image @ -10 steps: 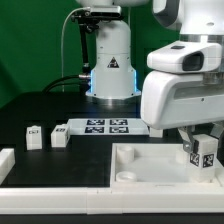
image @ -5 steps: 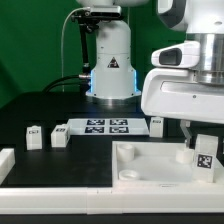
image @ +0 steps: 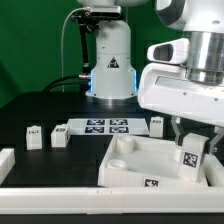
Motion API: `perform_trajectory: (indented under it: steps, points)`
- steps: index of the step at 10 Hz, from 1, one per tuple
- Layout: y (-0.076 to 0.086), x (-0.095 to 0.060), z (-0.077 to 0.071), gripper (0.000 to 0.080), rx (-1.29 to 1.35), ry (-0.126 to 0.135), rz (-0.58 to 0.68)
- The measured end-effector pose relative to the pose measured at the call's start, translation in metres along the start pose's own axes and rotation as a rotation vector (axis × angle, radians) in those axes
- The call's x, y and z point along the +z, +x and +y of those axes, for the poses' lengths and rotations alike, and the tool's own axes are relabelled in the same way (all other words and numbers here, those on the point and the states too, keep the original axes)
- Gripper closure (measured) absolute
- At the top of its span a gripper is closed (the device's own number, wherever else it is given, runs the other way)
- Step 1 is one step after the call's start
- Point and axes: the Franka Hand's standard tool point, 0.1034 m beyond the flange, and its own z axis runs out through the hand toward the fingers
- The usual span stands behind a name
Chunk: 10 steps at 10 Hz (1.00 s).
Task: Assemble one leg
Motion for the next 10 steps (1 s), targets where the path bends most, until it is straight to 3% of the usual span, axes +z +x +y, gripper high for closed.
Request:
perform_trajectory:
  steps: [1,2,3,4,10]
  points:
    - [-0.0001,0.0000,-0.0008,0.0489,-0.021,0.003,0.000]
    - [-0.0005,0.0001,-0.0012,0.0259,-0.018,0.005,-0.002]
    - [-0.0005,0.0001,-0.0012,0.0259,-0.018,0.006,-0.002]
    - [-0.0005,0.0002,-0.0012,0.0174,-0.018,0.006,-0.002]
    - [-0.0005,0.0002,-0.0012,0.0150,-0.018,0.006,-0.002]
